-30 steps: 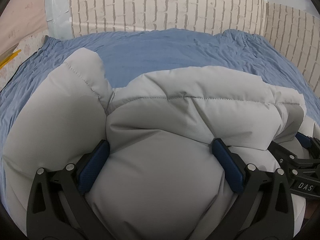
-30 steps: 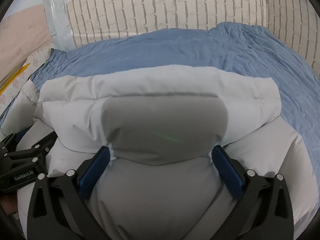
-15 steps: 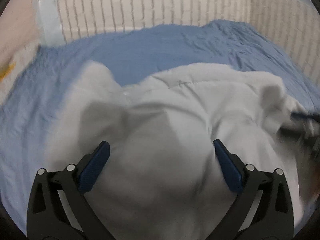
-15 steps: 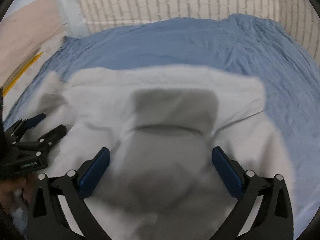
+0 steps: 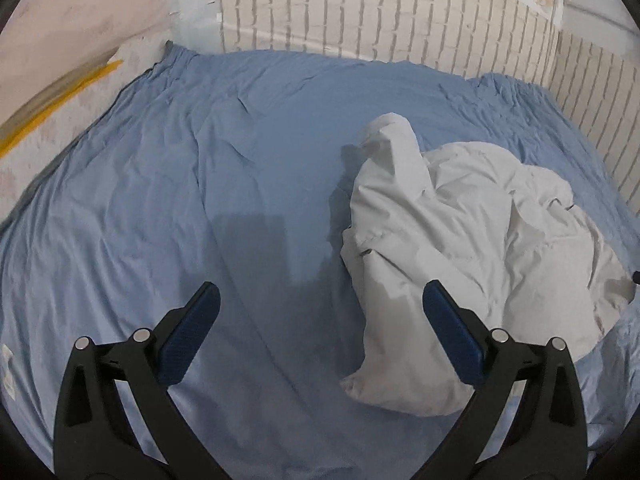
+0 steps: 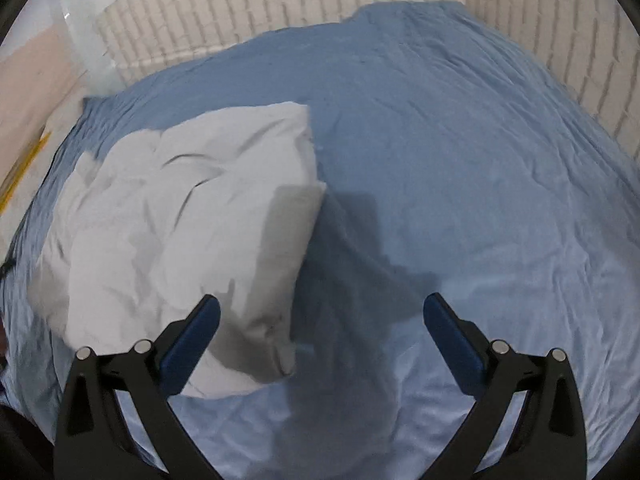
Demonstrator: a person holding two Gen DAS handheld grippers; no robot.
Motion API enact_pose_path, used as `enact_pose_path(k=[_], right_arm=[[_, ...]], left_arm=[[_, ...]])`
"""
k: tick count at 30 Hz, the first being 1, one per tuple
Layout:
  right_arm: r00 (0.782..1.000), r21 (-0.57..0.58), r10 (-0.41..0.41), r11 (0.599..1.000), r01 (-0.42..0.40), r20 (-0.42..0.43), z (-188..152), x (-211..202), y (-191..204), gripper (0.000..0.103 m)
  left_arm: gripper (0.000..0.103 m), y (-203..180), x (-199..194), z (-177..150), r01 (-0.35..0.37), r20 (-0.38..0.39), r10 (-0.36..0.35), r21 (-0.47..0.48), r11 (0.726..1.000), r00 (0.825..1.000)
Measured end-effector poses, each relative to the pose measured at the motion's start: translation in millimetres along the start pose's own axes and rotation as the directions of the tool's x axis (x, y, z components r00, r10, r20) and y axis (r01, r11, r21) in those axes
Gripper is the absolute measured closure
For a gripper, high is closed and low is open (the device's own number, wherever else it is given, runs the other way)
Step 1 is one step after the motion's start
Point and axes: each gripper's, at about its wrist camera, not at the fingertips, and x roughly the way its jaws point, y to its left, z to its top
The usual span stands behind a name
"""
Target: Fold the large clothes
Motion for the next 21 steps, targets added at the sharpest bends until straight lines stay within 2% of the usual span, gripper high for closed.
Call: enact_pose_path(k=[2, 4, 6, 8, 11, 15, 18, 21], right_arm=[[0.998, -0.010, 0.067, 0.998, -0.067, -0.015, 2.7, 9.7, 13.6, 0.002], [0.994, -0.023, 0.099, 0.995, -0.100, -0.044, 3.7, 22.3, 25.2, 0.002], [0.997, -0.063, 0.059, 0.996, -0.063, -0.053, 5.0, 33.7, 37.4, 0.002], [0.999, -0.095, 0.008, 0.995, -0.013, -0.053, 7.2, 44.7, 46.8, 0.002], [0.997, -0.094, 0.004, 0.996, -0.012, -0.080, 9.0, 54.4, 44.0, 0.002], [0.993, -0.127, -0.003, 0.992, -0.012, -0.116, 7.1, 70.2, 48.4, 0.002], [0.992, -0.115, 0.007, 0.993, -0.022, -0.126, 6.1, 77.6, 47.9, 0.002], [0.991, -0.115, 0.008, 0.993, -0.024, -0.134, 5.3, 82.3, 51.4, 0.002]], left_arm=[[0.003, 2.7, 5.7, -4.8, 0.069, -0.008, -0.069, -0.054, 0.996, 0.998], [0.003, -2.3, 13.8, -8.4, 0.120, -0.022, -0.123, -0.092, 0.988, 0.992], [0.003, -10.4, 28.3, -4.0, 0.134, -0.024, -0.137, -0.087, 0.987, 0.990], [0.003, -21.1, 37.8, -1.7, 0.100, -0.024, -0.101, -0.041, 0.994, 0.995], [0.003, -28.8, 48.3, -1.9, 0.036, -0.035, -0.036, 0.011, 0.999, 0.999], [0.003, -38.9, 53.4, 0.2, 0.016, -0.012, -0.016, 0.053, 0.998, 1.000], [0.003, -49.9, 55.4, 0.9, -0.029, 0.025, 0.027, 0.093, 0.995, 0.999], [0.003, -57.7, 64.0, -0.2, -0.031, 0.011, 0.030, 0.137, 0.990, 0.999]])
